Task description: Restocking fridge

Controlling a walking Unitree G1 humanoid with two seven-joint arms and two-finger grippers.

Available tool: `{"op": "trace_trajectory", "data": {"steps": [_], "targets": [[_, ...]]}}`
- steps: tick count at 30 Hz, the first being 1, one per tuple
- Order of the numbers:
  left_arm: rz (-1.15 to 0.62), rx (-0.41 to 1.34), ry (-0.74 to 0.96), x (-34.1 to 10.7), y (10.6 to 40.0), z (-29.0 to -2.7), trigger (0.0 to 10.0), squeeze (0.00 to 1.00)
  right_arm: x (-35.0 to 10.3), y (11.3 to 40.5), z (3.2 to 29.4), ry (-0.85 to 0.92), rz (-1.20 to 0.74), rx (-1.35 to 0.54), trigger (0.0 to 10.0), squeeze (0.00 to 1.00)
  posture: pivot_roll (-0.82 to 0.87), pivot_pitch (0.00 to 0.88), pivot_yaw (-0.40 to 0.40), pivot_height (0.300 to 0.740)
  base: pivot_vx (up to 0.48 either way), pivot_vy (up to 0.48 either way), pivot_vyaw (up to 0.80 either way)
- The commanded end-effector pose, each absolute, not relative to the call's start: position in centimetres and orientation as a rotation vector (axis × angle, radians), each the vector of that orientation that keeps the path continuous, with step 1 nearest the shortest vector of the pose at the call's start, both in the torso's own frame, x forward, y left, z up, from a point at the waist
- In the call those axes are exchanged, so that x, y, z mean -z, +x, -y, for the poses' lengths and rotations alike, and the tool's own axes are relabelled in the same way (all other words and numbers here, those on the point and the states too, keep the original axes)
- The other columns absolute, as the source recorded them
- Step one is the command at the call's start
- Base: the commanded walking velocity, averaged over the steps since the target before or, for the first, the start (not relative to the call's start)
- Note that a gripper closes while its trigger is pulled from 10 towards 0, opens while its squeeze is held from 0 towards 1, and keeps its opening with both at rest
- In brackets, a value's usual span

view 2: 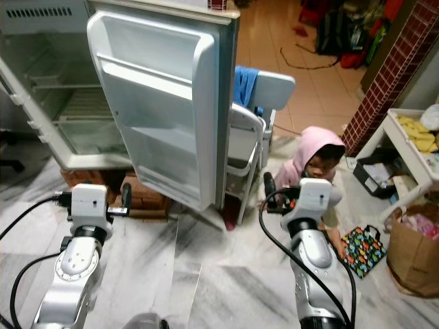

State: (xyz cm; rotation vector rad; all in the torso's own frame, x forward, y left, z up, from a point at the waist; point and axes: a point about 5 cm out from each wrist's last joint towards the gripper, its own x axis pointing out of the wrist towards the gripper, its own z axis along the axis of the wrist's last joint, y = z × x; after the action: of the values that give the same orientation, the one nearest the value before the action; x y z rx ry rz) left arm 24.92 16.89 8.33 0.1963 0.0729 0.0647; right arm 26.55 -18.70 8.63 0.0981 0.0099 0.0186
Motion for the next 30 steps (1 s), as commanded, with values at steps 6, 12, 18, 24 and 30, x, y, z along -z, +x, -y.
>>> {"op": "trace_trajectory", "data": {"steps": [6,12,18,24,30], "targets": [[-0.052,-0.054,0.196,-8.87,24.89,-17.09,10.0,0.0,-9.61,27.08,18.24,0.089,0.036,-0.061,10.0,0.0,0.07,0.04,-0.025,0.74,0.382,0.0,0.12],[-0.054,-0.051,0.192,-8.9,24.91,-17.02,10.0,0.0,-9.66,27.12,18.24,0.097,0.039,-0.056,10.0,0.0,0.07,0.046,-0.024,0.74,0.394,0.0,0.65],[-0.064,-0.05,0.192,-8.81,24.9,-16.97,10.0,0.0,-9.59,27.14,18.28,0.101,0.037,-0.049,10.0,0.0,0.07,0.048,-0.023,0.74,0.362,0.0,0.0],[-0.081,-0.056,0.205,-8.67,24.75,-16.93,10.0,0.0,-9.59,27.33,18.48,0.098,0.037,-0.036,10.0,0.0,0.07,0.061,-0.025,0.74,0.046,0.0,0.0],[-0.078,-0.051,0.204,-8.7,24.65,-16.84,10.0,0.0,-9.83,27.53,18.52,0.086,0.047,-0.045,10.0,0.0,0.08,0.059,-0.027,0.74,0.0,-0.223,0.0]]}}
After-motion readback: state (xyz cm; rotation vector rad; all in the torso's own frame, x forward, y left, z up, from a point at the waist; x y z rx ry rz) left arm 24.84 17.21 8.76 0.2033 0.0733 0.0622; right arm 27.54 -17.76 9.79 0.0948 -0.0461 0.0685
